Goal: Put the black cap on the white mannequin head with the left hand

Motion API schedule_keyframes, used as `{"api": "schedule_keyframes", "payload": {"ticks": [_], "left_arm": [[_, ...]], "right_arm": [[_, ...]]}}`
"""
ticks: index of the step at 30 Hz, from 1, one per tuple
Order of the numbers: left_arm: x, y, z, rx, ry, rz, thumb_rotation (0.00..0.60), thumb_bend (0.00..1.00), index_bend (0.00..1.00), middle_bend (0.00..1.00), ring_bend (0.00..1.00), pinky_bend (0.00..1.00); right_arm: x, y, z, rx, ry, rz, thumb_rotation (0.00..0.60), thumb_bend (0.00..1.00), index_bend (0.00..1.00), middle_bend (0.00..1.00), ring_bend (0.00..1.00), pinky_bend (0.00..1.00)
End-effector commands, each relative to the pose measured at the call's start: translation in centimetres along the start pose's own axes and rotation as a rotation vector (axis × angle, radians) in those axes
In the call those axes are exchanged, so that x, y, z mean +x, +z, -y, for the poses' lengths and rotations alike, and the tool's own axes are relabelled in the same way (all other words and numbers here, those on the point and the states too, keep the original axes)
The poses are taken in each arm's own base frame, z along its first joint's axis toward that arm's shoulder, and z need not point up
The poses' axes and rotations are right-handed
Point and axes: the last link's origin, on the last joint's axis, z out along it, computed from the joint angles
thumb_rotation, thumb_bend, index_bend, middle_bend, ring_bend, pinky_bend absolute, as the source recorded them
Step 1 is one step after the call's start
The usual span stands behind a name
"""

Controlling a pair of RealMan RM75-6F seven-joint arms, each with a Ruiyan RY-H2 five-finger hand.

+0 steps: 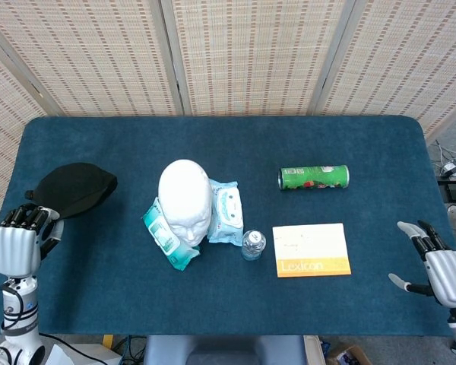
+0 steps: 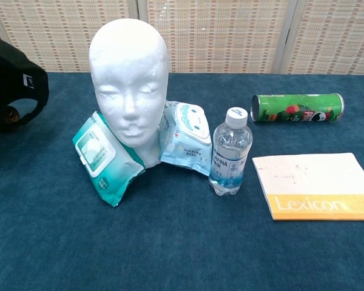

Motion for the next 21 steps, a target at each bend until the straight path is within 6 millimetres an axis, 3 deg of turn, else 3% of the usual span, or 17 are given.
{"api": "schedule_keyframes", "payload": {"ticks": [1, 21], "left_arm": [[0.7, 0.9, -0.2, -0.02, 0.007, -0.03, 0.6, 0.47, 0.73, 0.67, 0.44, 0.57], [4.1, 5.8, -3.9, -0.126, -0.034, -0.207, 0.6, 0.47, 0.75, 0.72, 0.46, 0.6]], "right_arm": [[0.0, 0.0, 0.0, 0.0, 0.001, -0.001, 0.6, 0.0, 0.13, 0.19, 0.08, 0.34], [0.3, -0.1, -0.3, -0.001, 0.014, -0.007, 0.6, 0.0, 0.13, 0.19, 0.08, 0.34]]}}
